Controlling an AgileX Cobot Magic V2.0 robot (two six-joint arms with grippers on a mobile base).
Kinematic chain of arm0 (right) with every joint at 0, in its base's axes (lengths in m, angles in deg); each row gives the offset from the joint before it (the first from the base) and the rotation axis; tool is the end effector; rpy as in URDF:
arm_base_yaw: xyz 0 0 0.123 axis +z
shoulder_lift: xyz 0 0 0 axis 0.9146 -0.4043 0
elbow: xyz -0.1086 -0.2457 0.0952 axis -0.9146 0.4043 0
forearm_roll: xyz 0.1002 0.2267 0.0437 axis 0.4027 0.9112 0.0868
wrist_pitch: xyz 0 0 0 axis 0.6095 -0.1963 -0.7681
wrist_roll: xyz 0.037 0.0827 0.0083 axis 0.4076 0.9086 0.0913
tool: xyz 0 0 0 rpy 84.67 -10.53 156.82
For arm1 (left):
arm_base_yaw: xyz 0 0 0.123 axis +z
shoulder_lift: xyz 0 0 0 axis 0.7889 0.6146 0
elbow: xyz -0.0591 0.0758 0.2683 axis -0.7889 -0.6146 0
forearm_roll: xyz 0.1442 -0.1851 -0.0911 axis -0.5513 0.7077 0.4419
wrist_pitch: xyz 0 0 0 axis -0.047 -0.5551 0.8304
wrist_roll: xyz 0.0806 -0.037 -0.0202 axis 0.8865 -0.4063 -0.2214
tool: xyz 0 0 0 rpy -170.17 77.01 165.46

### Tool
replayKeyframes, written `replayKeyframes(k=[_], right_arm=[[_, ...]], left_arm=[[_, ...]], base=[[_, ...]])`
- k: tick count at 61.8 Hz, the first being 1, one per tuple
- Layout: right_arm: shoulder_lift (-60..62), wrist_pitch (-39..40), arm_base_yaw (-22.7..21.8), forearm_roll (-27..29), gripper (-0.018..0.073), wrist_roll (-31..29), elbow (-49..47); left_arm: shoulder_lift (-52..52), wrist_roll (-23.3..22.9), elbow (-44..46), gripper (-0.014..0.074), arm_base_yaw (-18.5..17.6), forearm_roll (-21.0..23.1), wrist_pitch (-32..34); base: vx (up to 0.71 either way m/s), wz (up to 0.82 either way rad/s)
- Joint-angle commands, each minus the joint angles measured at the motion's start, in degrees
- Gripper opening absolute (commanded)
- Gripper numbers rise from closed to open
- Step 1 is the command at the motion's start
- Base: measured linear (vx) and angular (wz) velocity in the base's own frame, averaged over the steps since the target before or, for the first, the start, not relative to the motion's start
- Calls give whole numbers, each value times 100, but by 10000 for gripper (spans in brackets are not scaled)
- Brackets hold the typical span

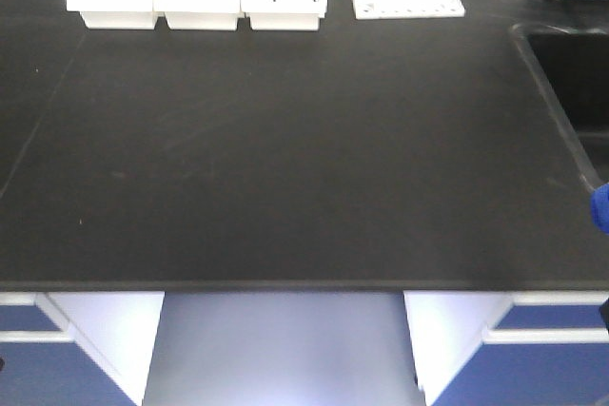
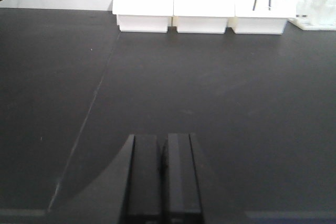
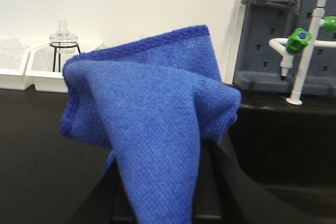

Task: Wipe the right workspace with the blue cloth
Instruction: 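Drive the base to the other bench holding the cloth in the right gripper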

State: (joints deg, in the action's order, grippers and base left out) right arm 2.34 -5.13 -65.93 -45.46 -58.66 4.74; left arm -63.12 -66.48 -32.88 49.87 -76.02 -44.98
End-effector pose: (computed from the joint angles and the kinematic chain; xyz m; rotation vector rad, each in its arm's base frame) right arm 0.0681 0.0010 0.2370 -0.0591 1.6070 -0.0397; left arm 0.0549 0.0015 0.1795 -0.0316 1.7755 -0.0235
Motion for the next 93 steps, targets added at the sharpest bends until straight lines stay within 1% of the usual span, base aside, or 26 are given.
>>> replayKeyframes(k=[1, 23, 48, 73, 93], right_arm=[[-102, 513, -4, 0, -3, -17, -150], [-102, 513, -4, 0, -3, -17, -150], [-102, 513, -4, 0, -3, -17, -150], [-102, 513, -4, 0, -3, -17, -150], [-102, 513, -4, 0, -3, -17, -150]], left_arm=[[-92, -49, -174, -6, -41, -5, 453], [-92, -49, -174, -6, -41, -5, 453], [-92, -49, -174, -6, -41, -5, 453], [-92, -49, -174, -6, -41, -5, 453], [-92, -49, -174, -6, -41, -5, 453]], base=[[-25, -9], [-28, -14], [-30, -30], [-28, -40], [-21, -60]])
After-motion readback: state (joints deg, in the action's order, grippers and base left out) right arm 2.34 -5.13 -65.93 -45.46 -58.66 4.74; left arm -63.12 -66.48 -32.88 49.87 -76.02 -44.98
